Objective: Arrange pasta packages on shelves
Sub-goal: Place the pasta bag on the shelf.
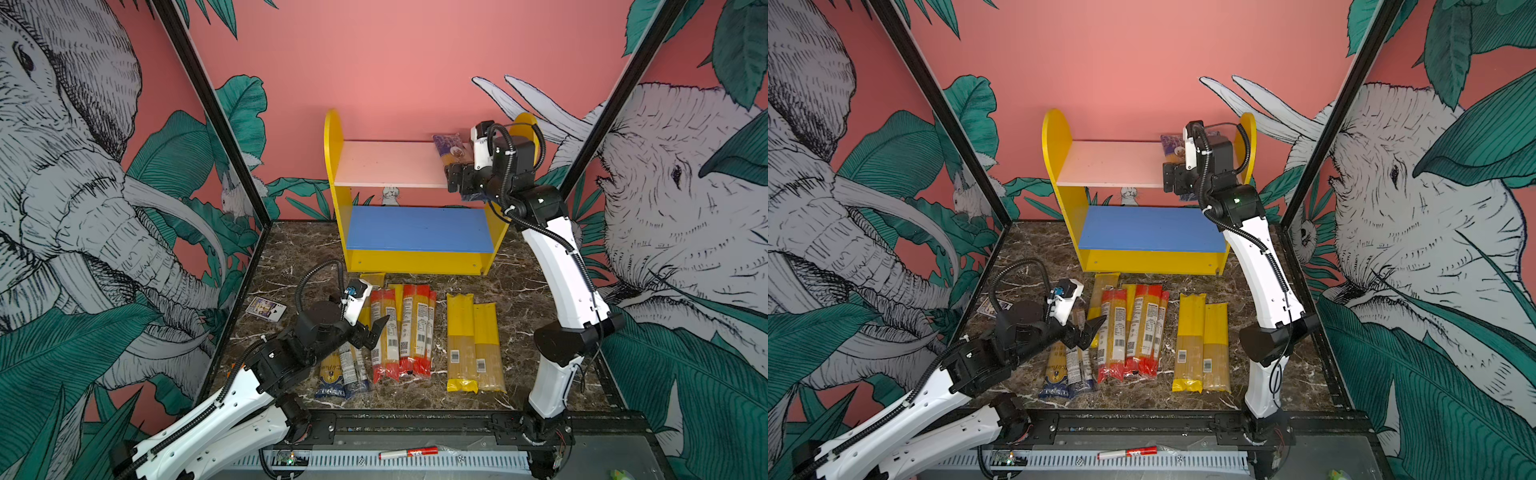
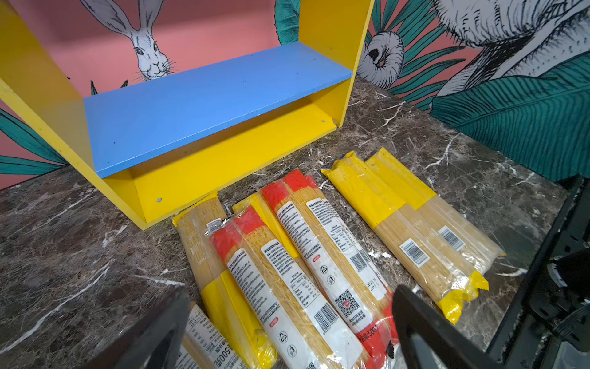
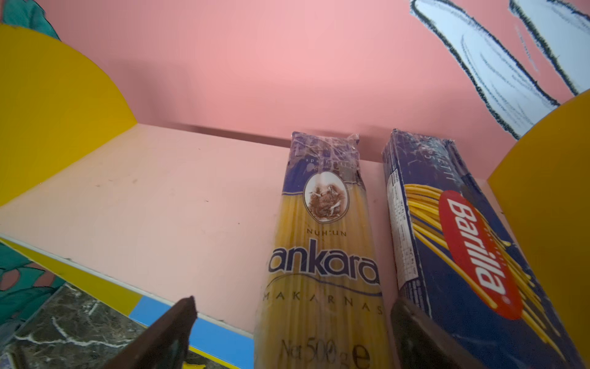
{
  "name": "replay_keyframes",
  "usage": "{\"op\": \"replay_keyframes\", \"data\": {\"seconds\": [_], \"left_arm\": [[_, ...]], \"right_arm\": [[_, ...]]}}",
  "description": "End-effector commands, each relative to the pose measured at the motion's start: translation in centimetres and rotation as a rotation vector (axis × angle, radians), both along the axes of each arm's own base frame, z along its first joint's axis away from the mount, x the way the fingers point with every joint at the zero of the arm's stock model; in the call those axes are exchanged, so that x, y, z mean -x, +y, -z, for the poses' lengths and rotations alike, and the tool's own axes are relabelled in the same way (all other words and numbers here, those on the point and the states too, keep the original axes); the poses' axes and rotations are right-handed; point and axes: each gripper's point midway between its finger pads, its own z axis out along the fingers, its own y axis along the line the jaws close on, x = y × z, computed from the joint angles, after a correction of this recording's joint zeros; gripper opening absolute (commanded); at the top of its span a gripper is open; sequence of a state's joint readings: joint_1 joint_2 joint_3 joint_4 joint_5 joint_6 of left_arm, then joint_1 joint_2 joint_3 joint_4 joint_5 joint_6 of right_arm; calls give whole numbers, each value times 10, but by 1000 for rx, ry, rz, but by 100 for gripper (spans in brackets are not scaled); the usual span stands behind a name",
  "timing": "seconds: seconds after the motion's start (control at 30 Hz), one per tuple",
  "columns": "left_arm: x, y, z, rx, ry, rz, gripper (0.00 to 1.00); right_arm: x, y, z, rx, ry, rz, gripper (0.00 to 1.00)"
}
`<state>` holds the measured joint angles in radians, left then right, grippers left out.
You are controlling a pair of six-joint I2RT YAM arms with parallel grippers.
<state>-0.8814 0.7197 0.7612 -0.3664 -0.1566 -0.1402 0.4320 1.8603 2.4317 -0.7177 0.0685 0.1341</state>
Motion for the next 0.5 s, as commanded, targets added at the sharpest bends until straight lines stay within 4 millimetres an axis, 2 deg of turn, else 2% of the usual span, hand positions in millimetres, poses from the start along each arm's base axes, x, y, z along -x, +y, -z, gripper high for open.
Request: {"op": "replay_keyframes", "data": {"seconds": [0.0,0.2,0.27,0.47], "left_arm": [[-8,9,-3,7,-5,-84,99],[-16,26,22,-56,69,-211,99],[-18,32,35,-55,114,-266,99],[-11,45,82,-49,268,-376,99]], "right_arm": [[21,-1,-37,-41,-91,-43,99],[45,-2,-34,-64,-70,-47,99],[57,5,-32,-72,-66,-64,99],[108,36,4,88,-42,-98,99]]}}
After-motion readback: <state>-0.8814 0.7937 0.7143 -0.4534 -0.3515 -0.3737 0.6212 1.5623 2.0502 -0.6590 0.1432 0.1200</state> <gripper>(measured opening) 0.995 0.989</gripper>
